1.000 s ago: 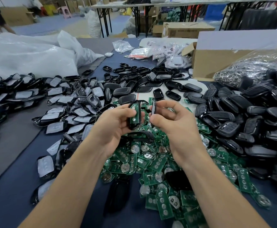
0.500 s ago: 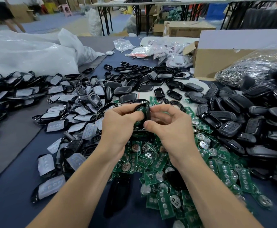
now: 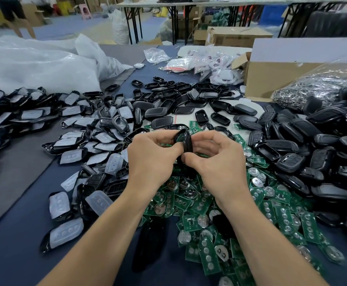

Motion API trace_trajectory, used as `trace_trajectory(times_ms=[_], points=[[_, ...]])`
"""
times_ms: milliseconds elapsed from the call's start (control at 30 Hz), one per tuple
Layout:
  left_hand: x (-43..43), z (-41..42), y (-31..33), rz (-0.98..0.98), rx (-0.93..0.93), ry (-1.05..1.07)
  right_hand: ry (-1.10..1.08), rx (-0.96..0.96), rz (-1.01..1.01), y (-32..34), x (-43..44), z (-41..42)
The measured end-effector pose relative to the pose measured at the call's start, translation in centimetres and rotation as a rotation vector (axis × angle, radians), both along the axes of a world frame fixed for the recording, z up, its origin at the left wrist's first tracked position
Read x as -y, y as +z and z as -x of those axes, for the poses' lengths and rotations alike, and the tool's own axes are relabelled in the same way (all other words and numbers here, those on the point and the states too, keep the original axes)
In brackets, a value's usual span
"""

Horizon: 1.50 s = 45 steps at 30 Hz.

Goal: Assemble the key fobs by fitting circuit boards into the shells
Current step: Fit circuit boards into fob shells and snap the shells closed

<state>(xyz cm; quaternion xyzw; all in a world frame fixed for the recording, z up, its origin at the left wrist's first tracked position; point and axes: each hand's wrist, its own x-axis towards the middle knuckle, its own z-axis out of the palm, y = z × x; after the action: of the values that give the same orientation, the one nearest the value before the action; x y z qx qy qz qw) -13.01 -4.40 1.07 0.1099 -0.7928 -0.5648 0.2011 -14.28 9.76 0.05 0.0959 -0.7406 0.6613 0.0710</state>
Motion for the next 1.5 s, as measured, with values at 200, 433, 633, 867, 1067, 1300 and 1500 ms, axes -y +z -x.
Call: trace_trajectory(times_ms=[200, 433, 633, 867, 1067, 1300, 1500], points=[[0.6, 0.3, -0.3, -0.117, 0.039, -0.089, -0.044, -0.039, -0.063, 0.2, -0.1, 0.0], [1.2, 0.0, 0.1, -0.339, 0.124, -0.344, -0.031, -0.063, -0.11, 0.4, -0.8, 0.3], [1.6, -0.1, 0.4, -0.278, 0.036, -0.37, 0.013, -0.056, -0.091, 0.4, -1.2, 0.4], [1.4, -0.4, 0.6, -0.187, 0.012, -0.293, 0.035, -0.064, -0.138, 0.5, -1.5, 0.5], [1.6, -0.3, 0.2, -0.171, 0.038, -0.299, 0.035, -0.085, -0.196, 0.5, -1.4, 0.4], [1.9, -0.3, 0.5, -0.259, 0.045, -0.338, 0.057, -0.023, -0.148, 0.7, -1.3, 0.4], [1.4, -0.7, 1.0, -0.373, 0.028, -0.324, 0.029, -0.093, -0.165, 0.8, -1.3, 0.0]])
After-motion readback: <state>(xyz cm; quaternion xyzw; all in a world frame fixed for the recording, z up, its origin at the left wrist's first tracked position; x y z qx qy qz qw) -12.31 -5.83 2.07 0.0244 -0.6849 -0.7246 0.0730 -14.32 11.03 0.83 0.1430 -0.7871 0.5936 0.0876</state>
